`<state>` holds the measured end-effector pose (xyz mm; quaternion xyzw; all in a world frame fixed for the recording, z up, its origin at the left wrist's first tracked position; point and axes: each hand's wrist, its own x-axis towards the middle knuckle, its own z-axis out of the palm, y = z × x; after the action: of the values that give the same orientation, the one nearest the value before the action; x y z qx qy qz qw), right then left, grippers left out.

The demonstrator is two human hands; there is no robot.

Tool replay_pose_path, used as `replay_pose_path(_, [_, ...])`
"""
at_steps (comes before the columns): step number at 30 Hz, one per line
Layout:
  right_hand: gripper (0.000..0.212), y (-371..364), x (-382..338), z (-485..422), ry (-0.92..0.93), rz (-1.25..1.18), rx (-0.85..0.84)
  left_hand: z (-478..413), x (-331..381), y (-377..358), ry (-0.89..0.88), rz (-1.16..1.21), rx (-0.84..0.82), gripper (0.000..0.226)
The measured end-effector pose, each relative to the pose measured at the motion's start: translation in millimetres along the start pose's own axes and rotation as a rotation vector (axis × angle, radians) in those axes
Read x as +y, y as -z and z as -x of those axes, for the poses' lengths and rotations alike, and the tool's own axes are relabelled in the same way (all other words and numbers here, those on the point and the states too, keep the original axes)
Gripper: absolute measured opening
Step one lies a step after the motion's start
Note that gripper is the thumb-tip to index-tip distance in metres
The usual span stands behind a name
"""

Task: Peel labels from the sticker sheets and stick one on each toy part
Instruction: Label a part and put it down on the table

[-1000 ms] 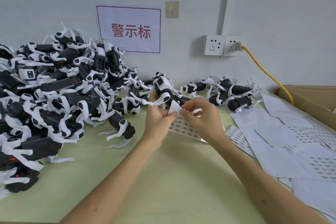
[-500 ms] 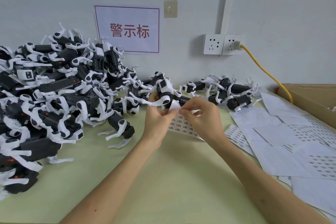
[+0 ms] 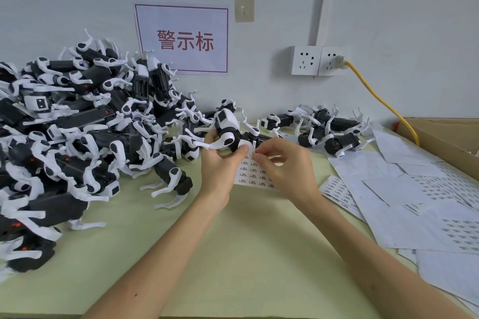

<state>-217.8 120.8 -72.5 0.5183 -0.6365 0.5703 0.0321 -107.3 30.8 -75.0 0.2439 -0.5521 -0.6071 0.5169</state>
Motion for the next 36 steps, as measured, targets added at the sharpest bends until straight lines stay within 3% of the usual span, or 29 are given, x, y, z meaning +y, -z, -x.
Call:
replay_pose_path(10, [0.011, -2.2, -1.7, 4.1, -0.037, -0.032, 0.01, 1.7, 2.2, -1.1, -0.002, 0.029, 0.024, 0.048])
replay_pose_path(19, [0.009, 1.4, -2.8, 4.5, -0.084, -0.03, 0.013, 2.2, 0.9, 1.7, -0.085, -0.062, -0.038, 0.032])
replay_pose_path(36, [0.016, 2.7, -3.6, 1.2, -0.122, 0.023, 0.055, 2.4, 0.2, 0.8, -0.044, -0.075, -0.088, 0.051])
